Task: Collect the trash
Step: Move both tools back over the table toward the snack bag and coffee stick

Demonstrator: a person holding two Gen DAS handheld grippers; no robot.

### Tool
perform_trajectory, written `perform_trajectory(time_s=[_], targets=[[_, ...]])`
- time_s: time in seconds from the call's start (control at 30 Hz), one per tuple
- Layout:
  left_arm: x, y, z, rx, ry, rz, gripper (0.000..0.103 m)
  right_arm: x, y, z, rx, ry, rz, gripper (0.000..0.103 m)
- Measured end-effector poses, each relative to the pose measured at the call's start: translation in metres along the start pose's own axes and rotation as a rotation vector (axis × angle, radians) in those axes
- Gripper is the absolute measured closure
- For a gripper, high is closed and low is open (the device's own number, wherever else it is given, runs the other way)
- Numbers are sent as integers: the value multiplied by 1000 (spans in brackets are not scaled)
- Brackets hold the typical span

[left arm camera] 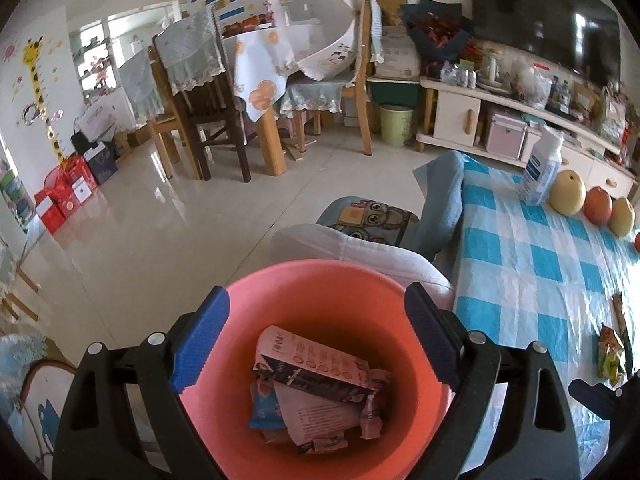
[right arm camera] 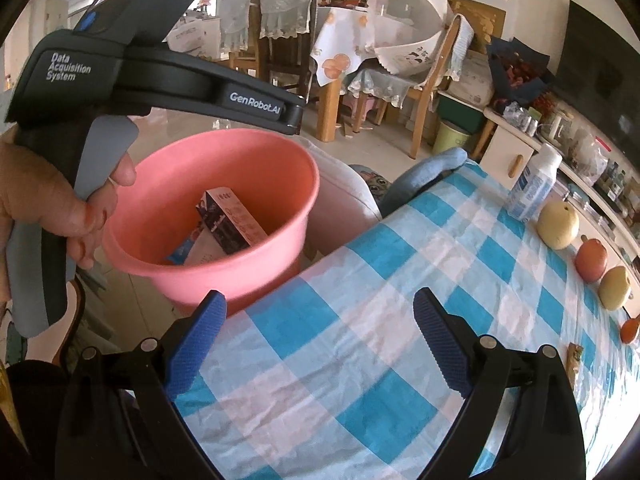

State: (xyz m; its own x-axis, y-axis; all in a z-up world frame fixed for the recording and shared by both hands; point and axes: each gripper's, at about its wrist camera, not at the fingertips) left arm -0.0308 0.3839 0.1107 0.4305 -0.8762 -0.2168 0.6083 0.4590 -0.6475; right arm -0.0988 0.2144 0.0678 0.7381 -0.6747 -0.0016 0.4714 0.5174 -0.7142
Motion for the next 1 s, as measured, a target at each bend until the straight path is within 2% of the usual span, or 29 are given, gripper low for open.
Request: perform_trajectory(time_s=[0.37,1.0], targets=[[35,-6,3,17,78,7,10,19,-12,-19,1,38,-11,9],[99,-16,1,37,194,-25,9,60,-41,-50,2,87,-51,9]])
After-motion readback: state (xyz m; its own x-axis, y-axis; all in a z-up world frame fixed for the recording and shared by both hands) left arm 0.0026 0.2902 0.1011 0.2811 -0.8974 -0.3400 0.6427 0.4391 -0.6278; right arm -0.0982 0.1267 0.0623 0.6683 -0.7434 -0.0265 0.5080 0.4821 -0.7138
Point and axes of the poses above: each gripper's, at about its wrist camera, not at the fingertips, and y roughly the way its jaws point, x to its right, z to its top, and after that the axes turned 7 degrees about z, right-handed
